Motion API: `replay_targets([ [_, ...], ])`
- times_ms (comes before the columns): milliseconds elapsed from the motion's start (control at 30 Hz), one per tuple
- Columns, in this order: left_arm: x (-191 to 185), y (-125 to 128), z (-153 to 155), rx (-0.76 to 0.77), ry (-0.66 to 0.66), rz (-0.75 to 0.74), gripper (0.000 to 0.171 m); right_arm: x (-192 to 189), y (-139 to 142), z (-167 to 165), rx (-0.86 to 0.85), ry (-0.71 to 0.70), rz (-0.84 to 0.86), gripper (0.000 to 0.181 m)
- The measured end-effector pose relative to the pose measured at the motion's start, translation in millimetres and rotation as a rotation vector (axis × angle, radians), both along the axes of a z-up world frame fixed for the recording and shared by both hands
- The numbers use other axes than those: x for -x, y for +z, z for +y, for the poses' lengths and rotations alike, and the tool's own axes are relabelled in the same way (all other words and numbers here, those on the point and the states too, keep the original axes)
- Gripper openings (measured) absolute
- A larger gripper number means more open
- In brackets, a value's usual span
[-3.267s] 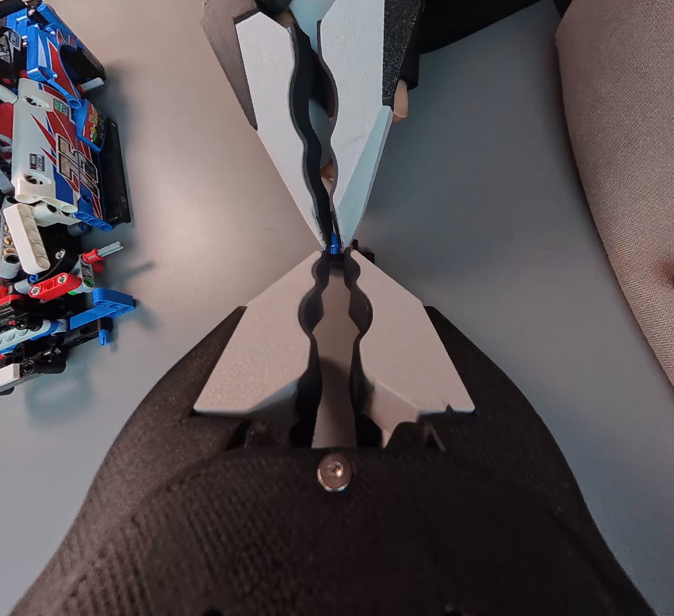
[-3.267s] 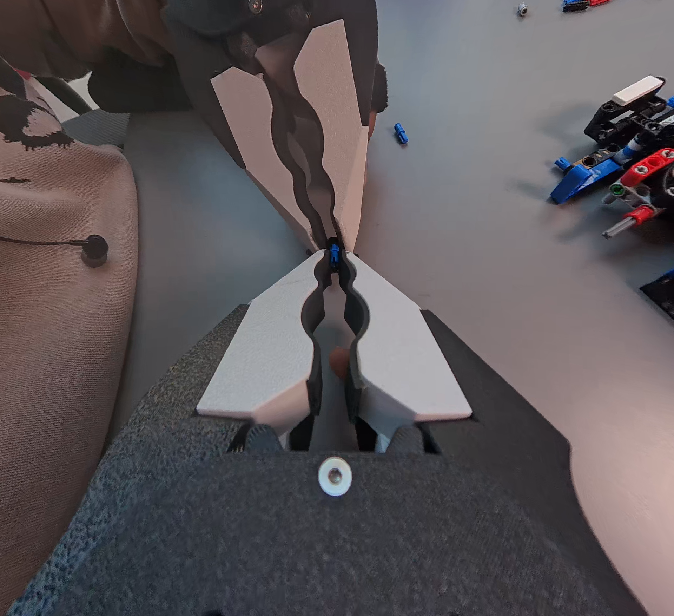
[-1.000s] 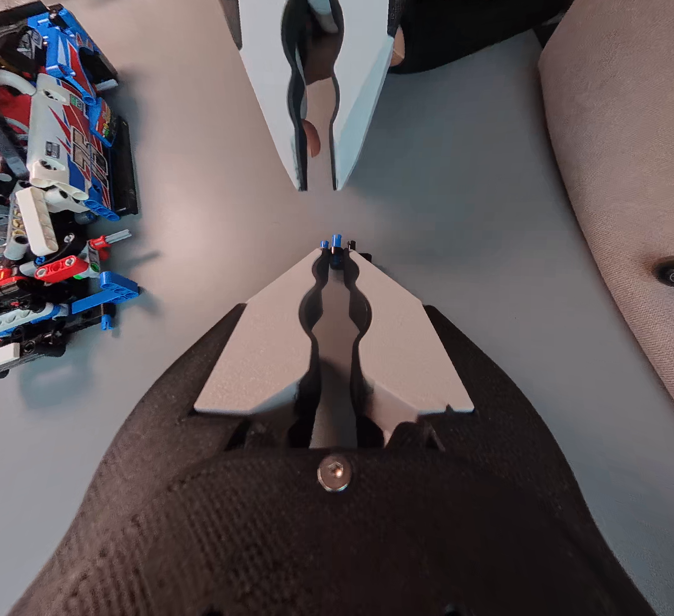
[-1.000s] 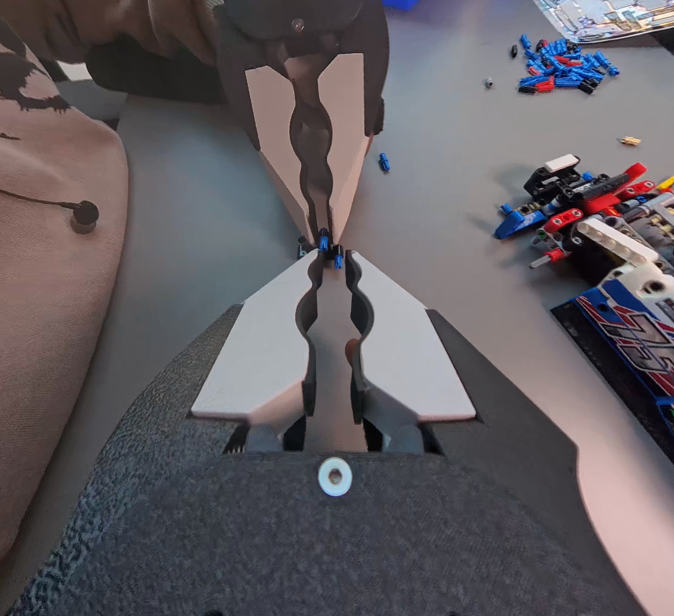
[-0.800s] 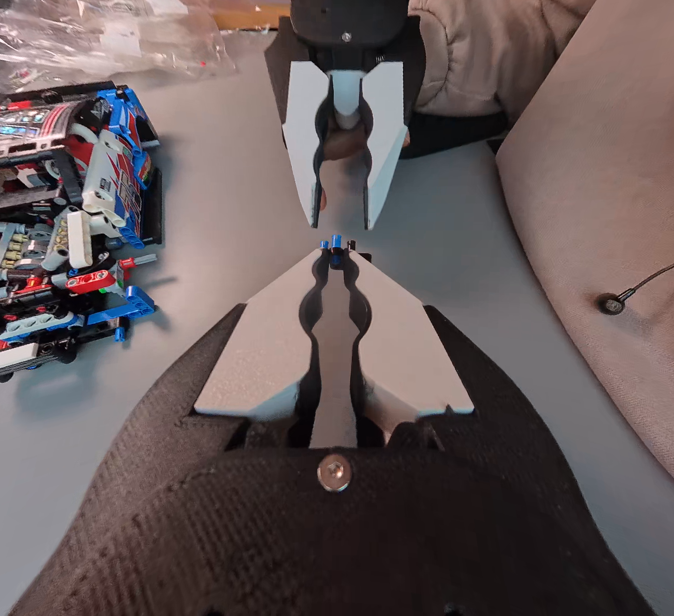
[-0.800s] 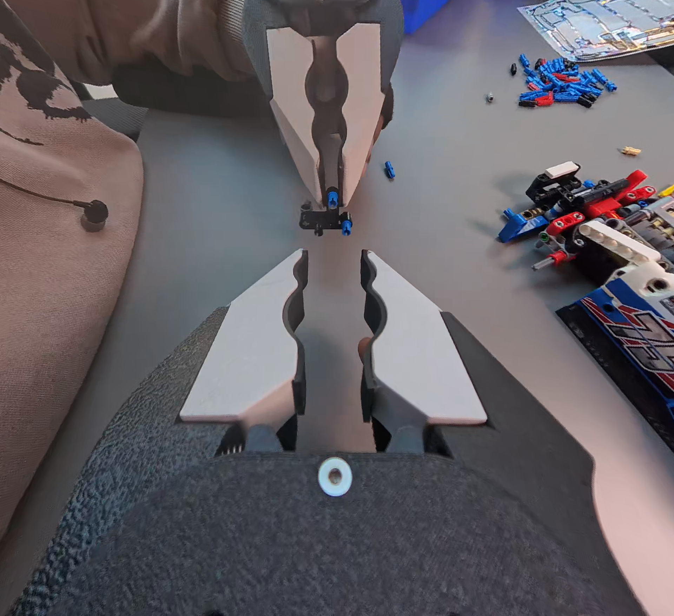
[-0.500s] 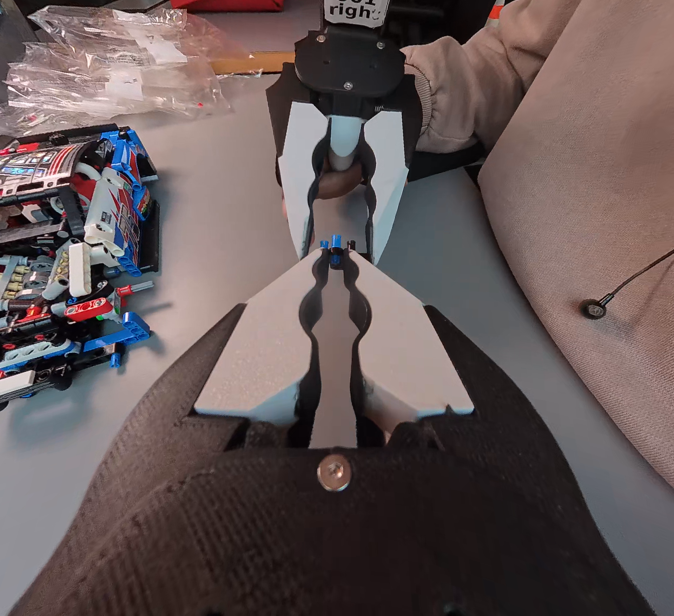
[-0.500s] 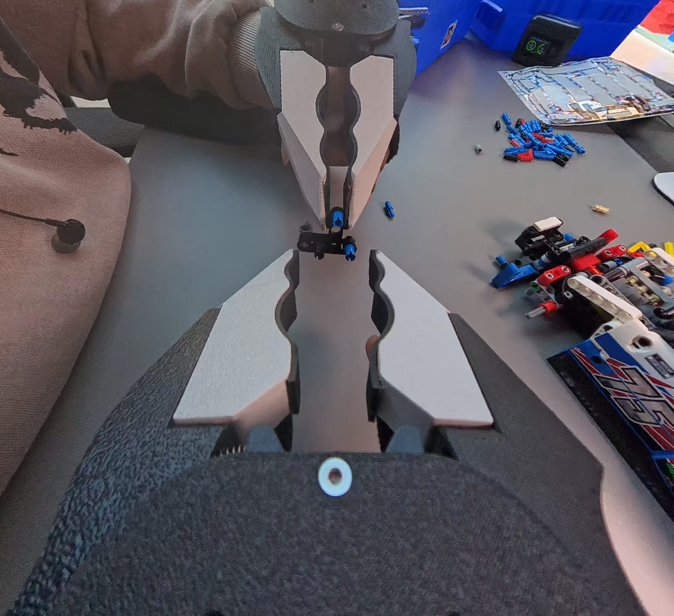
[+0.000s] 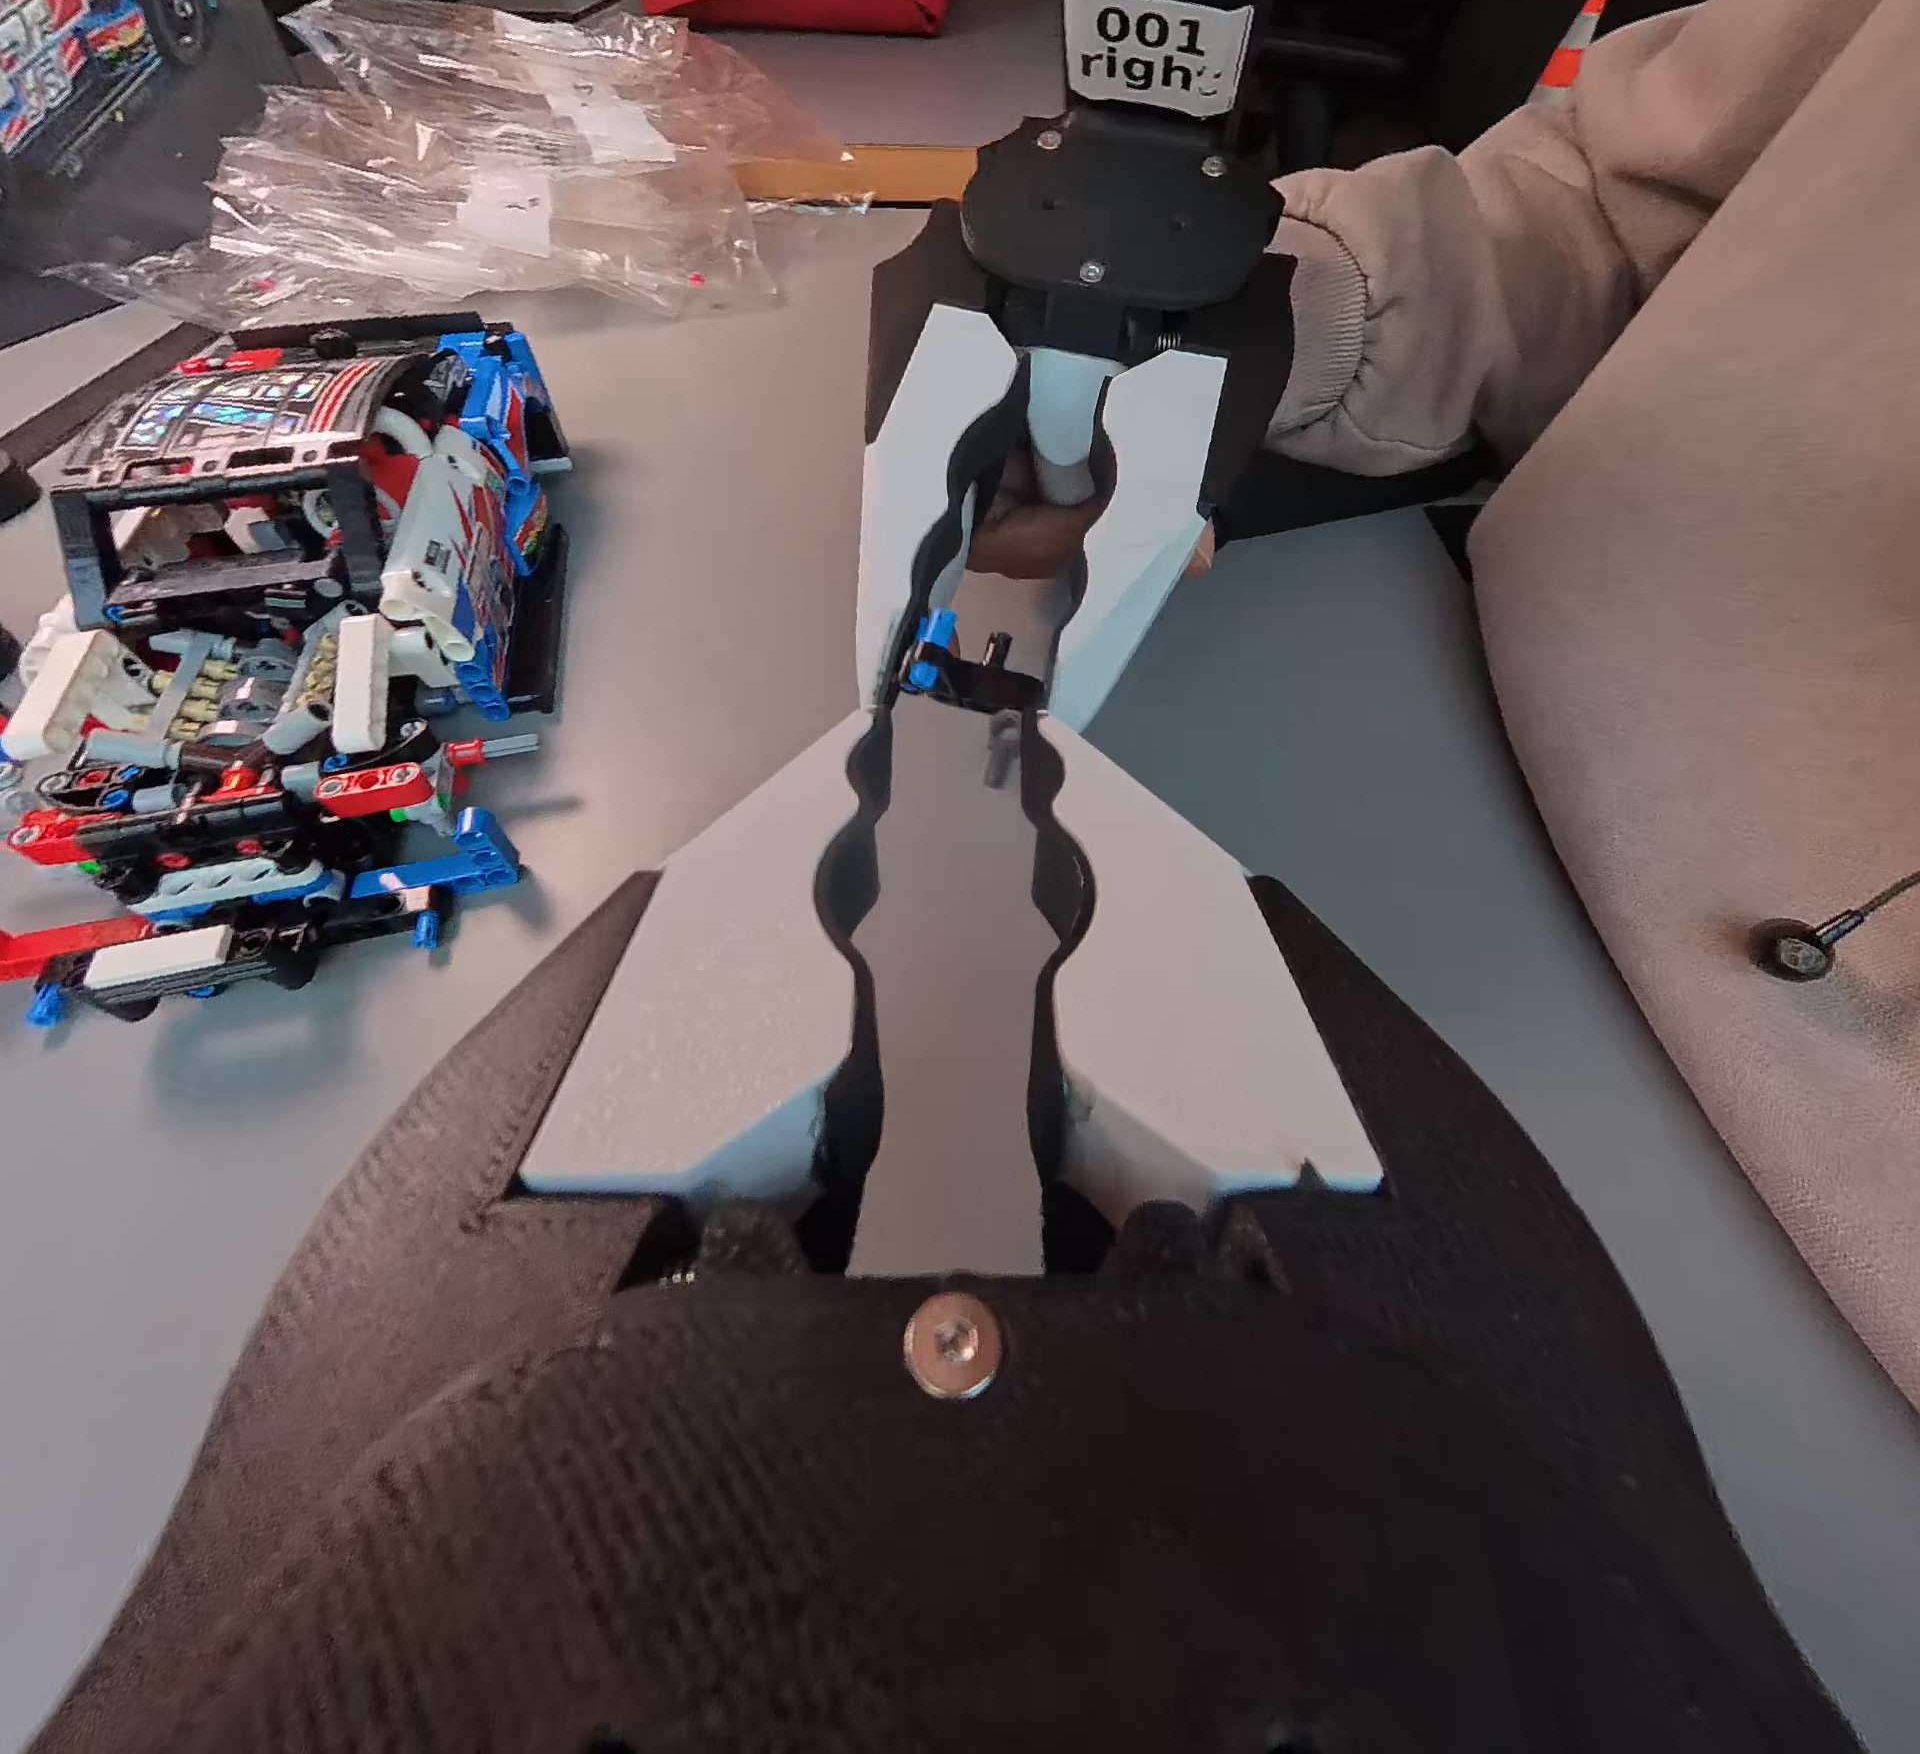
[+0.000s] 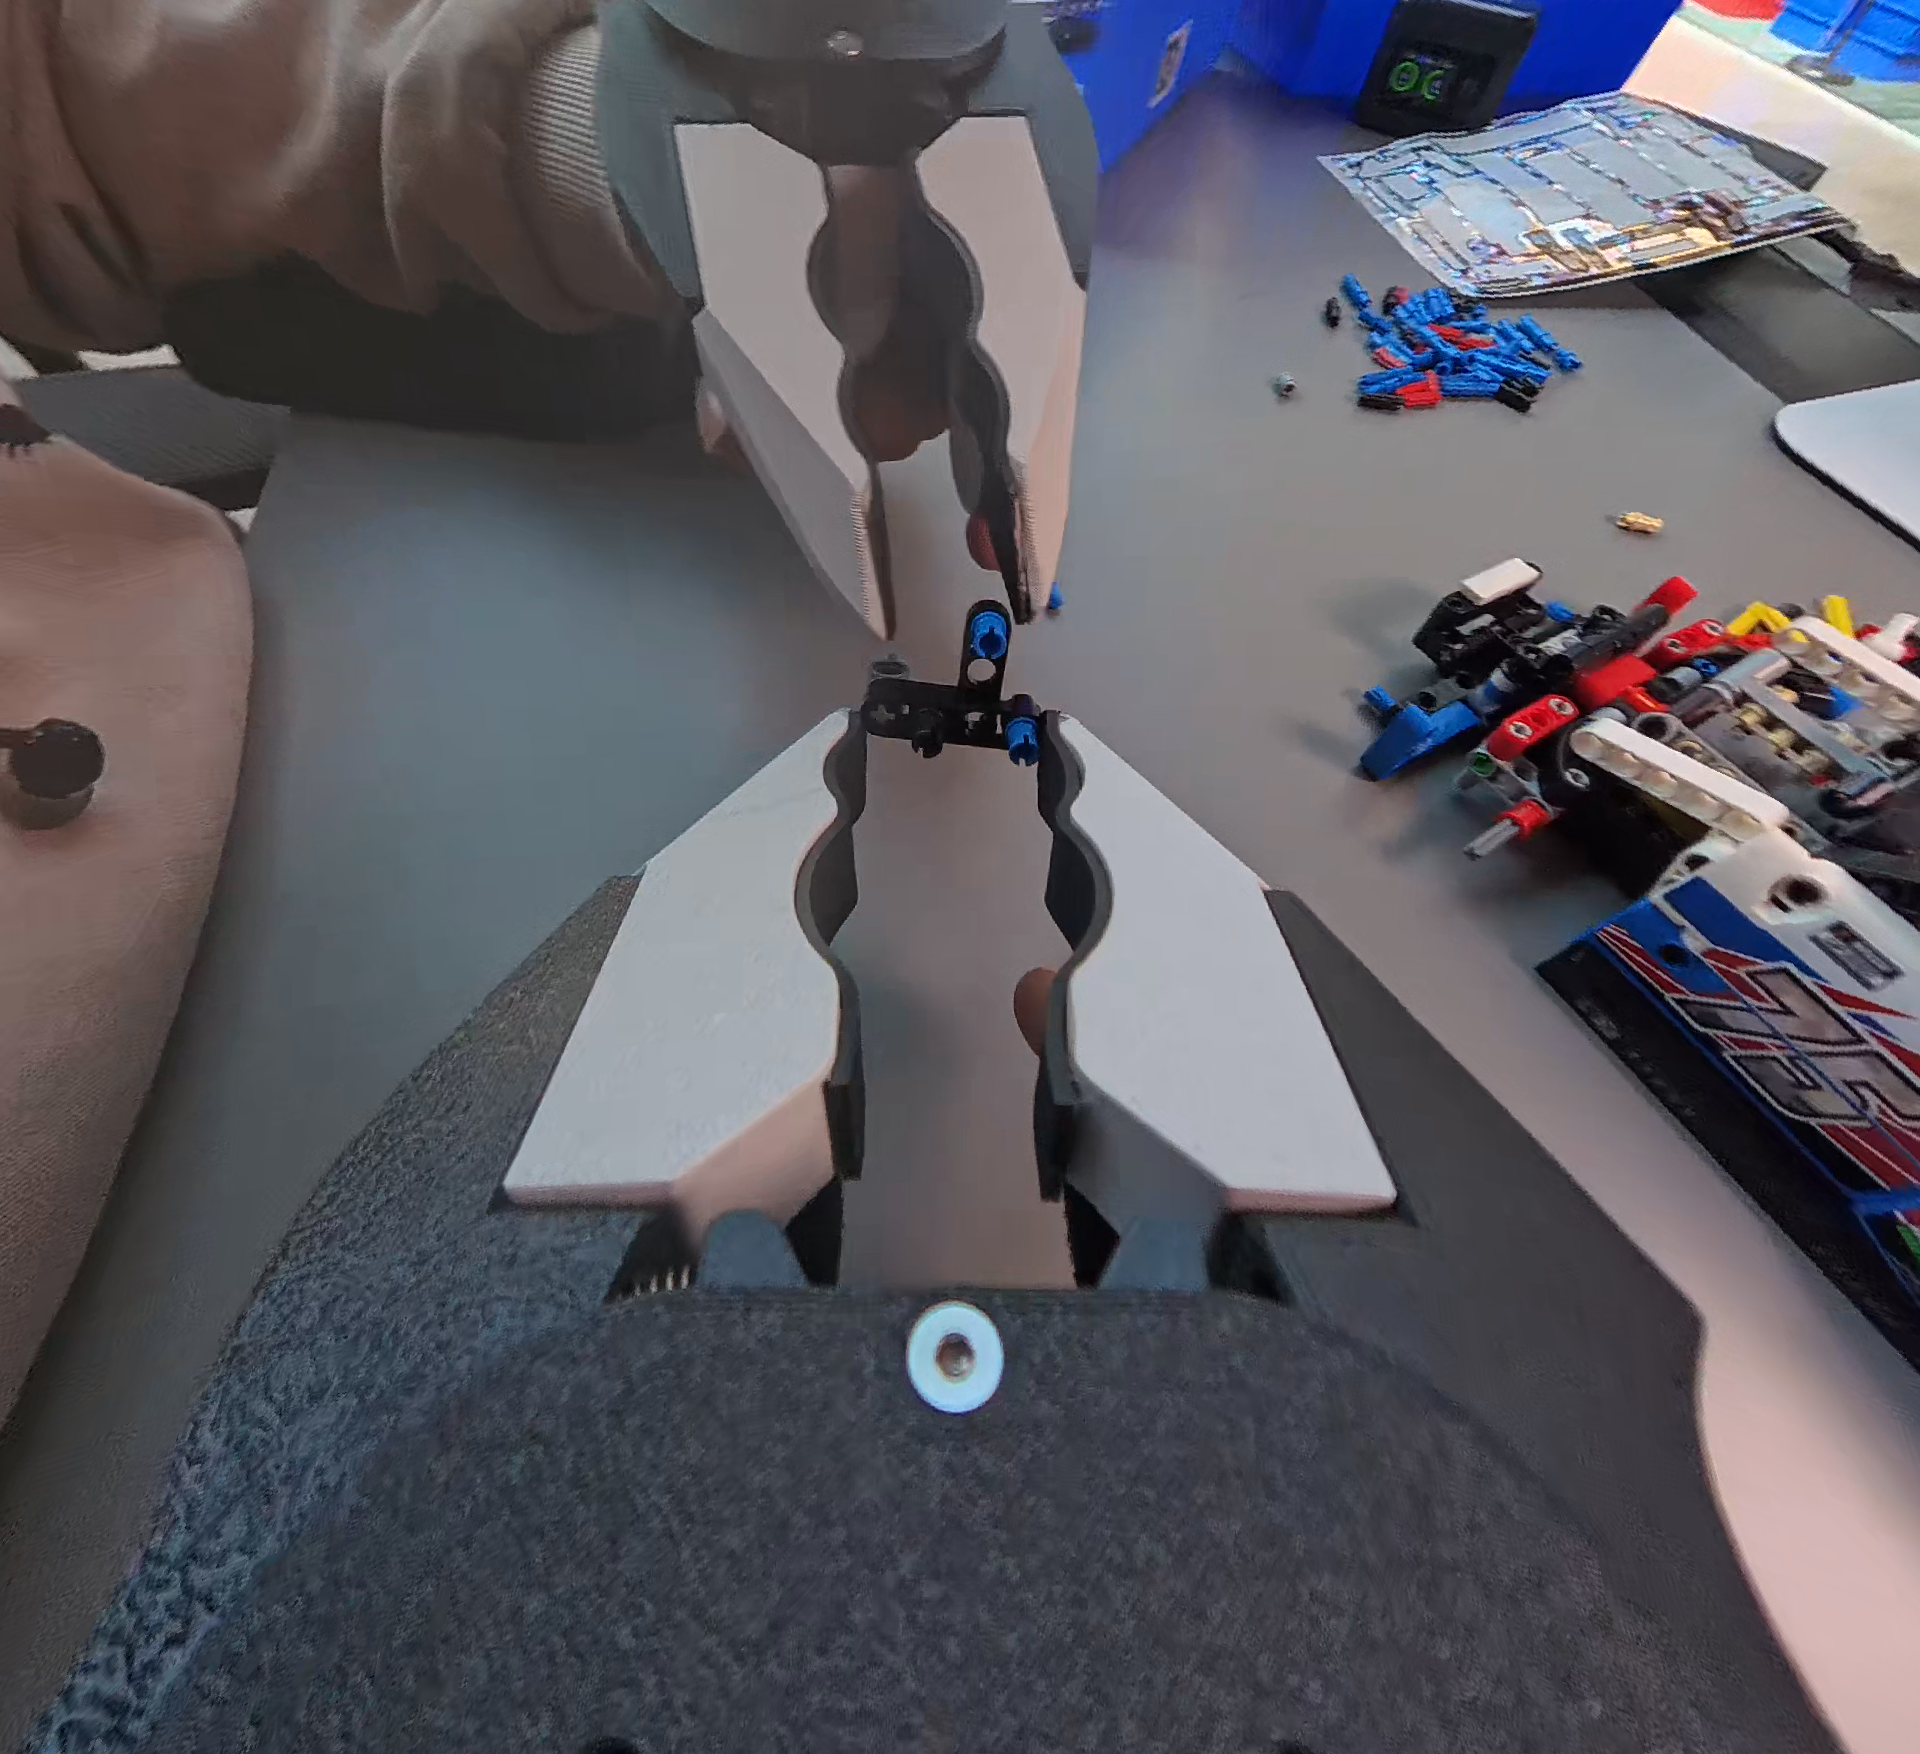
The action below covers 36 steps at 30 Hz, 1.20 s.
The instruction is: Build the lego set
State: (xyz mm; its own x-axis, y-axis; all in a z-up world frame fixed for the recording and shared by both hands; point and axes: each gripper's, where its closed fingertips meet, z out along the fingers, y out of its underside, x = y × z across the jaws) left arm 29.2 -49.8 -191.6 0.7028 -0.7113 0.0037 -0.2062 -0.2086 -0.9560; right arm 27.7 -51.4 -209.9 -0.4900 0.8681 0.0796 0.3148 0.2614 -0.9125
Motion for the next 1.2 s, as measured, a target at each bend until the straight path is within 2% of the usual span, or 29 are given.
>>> replay_targets([
  [100,11.1,-0.6,4.2,-0.012,0.062,0.032,0.026,7.1,9.5,20.4,0.064,-0.121,0.032,0.031],
  [200,19.5,-7.9,12.5,-0.067,0.145,0.18,0.025,12.3,21.1,27.7,0.154,-0.185,0.061,0.031],
  [367,19.0,-8.1,17.8,-0.198,0.196,0.395,0.018,17.4,19.1,15.7,0.201,-0.192,0.028,0.031],
  [433,16.7,-9.7,16.1,-0.22,0.184,0.442,0.003,19.1,16.8,12.7,0.203,-0.198,0.018,0.031],
  [567,18.0,-9.3,14.5,-0.238,0.183,0.467,0.002,20.3,15.3,10.2,0.236,-0.201,-0.002,0.031],
  [800,12.5,8.0,8.8,-0.269,0.134,0.322,0.001,16.3,35.3,3.8,0.305,-0.134,0.086,0.031],
  [1000,8.6,32.1,-2.2,-0.287,0.058,0.074,0.001,6.3,58.0,-6.4,0.38,-0.015,0.177,0.03],
  [1200,6.7,49.4,-12.7,-0.298,-0.013,-0.096,0.001,3.9,68.1,-1.2,0.266,-0.006,0.266,0.026],
])
